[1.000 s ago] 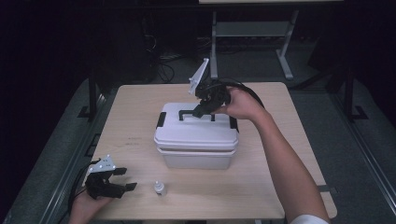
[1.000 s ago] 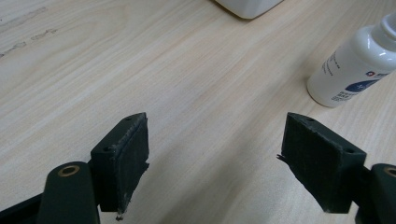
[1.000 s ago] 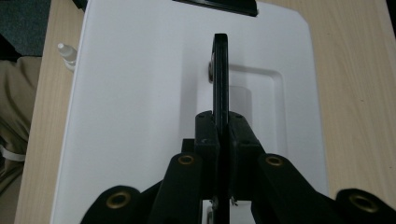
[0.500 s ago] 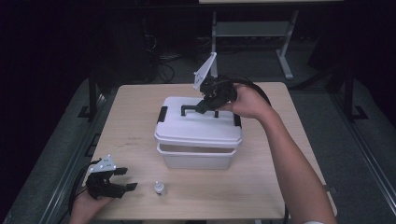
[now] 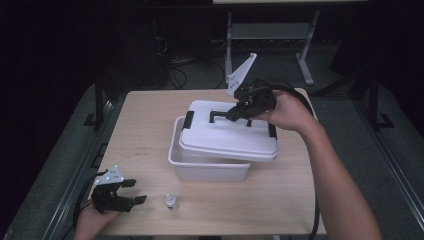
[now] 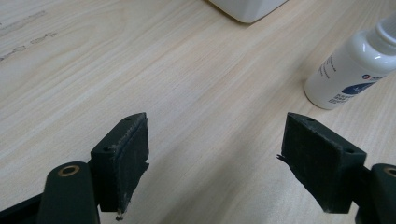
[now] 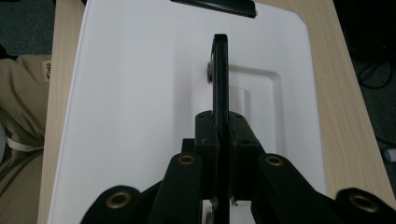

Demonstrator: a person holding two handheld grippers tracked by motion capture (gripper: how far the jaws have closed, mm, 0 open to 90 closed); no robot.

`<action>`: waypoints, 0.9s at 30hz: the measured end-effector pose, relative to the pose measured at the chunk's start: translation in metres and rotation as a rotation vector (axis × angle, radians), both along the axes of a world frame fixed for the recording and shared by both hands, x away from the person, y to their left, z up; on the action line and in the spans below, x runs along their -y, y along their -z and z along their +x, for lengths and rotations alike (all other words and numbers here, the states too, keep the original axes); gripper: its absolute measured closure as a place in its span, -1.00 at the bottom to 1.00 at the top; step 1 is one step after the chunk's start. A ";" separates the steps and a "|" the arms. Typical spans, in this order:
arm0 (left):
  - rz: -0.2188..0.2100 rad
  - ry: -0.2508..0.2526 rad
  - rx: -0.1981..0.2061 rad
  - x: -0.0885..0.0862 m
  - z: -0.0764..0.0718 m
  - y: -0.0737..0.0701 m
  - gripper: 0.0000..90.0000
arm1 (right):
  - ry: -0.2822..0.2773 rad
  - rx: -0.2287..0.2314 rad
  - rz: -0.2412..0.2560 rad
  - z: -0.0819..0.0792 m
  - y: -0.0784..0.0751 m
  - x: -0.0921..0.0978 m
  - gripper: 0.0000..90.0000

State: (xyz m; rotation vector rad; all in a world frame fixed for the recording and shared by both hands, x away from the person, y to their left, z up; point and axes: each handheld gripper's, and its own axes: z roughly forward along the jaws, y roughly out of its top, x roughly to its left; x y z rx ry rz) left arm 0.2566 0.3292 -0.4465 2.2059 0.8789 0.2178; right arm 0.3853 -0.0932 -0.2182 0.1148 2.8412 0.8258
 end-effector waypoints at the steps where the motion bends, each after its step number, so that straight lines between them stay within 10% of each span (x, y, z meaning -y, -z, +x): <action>1: 0.001 0.000 0.000 0.000 0.000 0.000 -0.49 | 0.003 0.004 -0.003 -0.002 -0.001 0.004 0.87; 27: 0.001 0.002 -0.003 0.004 0.001 0.000 -0.49 | 0.169 0.021 0.022 -0.045 -0.008 0.095 0.87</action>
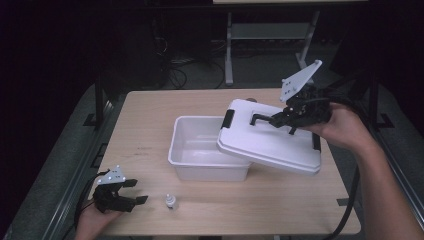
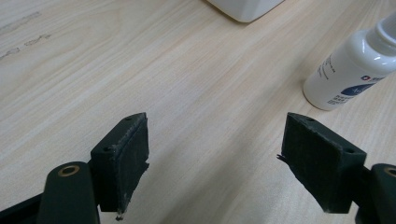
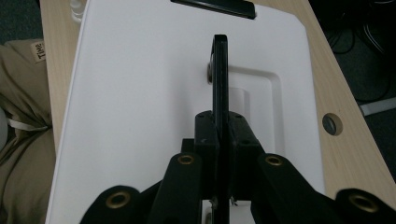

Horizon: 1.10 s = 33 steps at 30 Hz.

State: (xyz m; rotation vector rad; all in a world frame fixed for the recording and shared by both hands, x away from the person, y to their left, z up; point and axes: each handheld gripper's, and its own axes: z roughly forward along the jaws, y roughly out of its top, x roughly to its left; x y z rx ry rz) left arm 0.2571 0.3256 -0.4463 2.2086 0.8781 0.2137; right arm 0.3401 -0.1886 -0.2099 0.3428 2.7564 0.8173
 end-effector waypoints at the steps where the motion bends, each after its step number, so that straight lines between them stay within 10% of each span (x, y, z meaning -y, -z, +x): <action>1: 0.000 0.000 0.000 0.000 0.000 0.000 -0.49 | 0.002 0.002 0.000 -0.001 0.000 0.002 0.87; 33: 0.008 0.004 -0.006 0.001 0.000 0.000 -0.49 | 0.153 -0.012 0.014 -0.048 0.023 0.087 0.87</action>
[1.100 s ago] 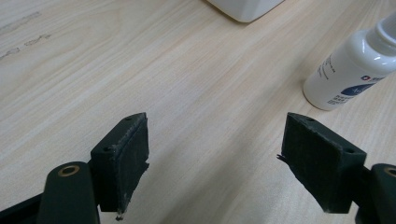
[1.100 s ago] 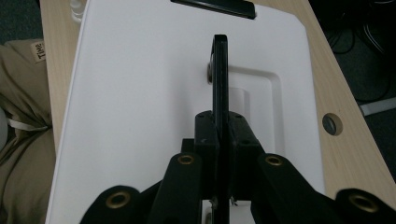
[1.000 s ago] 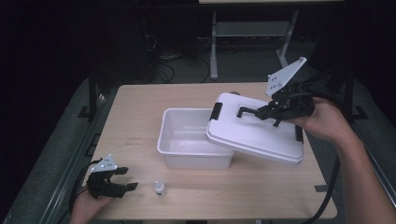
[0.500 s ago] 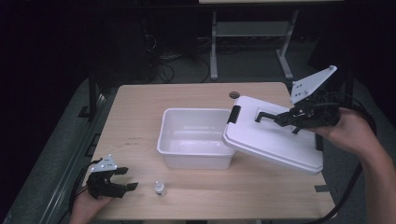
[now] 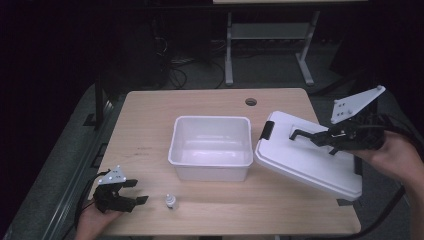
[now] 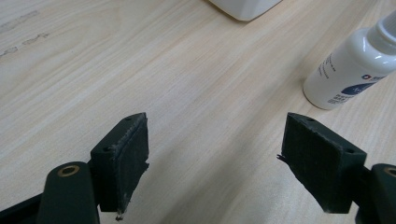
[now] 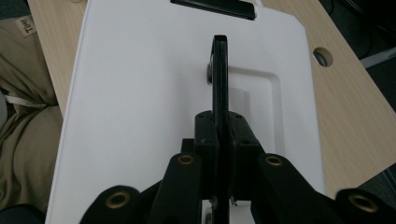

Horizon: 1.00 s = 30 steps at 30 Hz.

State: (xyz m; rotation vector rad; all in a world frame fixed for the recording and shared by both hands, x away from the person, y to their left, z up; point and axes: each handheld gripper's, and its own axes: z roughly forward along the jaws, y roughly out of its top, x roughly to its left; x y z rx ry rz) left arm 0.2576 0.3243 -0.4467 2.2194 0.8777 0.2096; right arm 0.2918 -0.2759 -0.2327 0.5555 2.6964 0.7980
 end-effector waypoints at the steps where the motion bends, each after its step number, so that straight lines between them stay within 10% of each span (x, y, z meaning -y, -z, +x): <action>1: 0.000 0.000 -0.001 0.000 0.000 0.000 -0.49 | 0.004 -0.002 -0.001 -0.001 0.003 0.003 0.87; 30: 0.003 0.007 -0.001 0.003 0.001 0.001 -0.49 | 0.039 -0.077 0.029 -0.009 0.078 0.022 0.87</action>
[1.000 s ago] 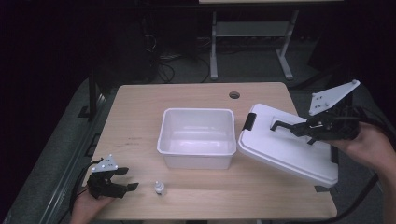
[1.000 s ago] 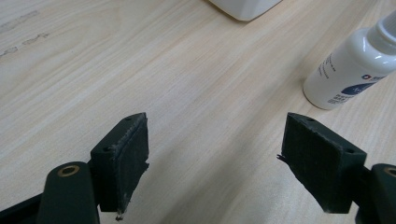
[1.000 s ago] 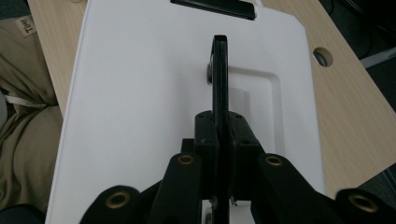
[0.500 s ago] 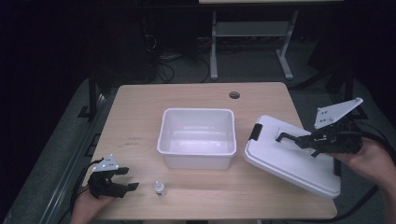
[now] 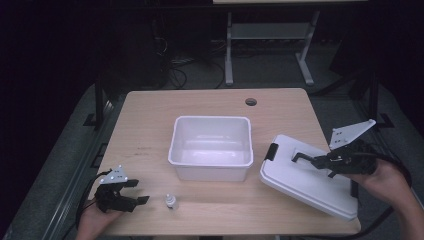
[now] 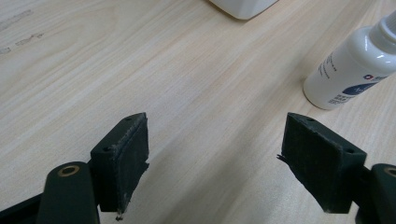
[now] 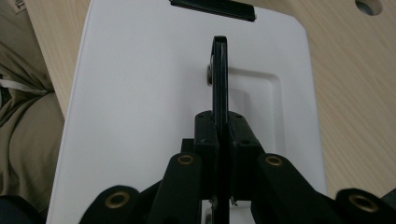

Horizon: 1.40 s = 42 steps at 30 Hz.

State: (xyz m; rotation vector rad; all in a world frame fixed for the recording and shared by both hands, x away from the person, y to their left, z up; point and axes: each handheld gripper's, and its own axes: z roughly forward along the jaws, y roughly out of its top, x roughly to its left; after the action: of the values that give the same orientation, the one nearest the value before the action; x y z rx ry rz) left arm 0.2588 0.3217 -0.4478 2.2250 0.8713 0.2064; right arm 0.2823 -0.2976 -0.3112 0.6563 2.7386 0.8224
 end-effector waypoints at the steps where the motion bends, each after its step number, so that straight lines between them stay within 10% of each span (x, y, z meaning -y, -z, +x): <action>1: 0.000 0.001 -0.001 0.000 0.000 0.000 -0.49 | 0.000 -0.005 0.002 0.000 0.003 -0.001 0.87; 42: 0.004 0.011 -0.003 0.002 0.000 0.001 -0.49 | 0.027 -0.100 0.021 0.006 0.090 -0.018 0.86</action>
State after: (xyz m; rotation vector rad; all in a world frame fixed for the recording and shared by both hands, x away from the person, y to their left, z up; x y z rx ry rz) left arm 0.2588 0.3200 -0.4487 2.2341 0.8612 0.2003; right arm 0.2881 -0.2800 -0.4012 0.7572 2.8065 0.8348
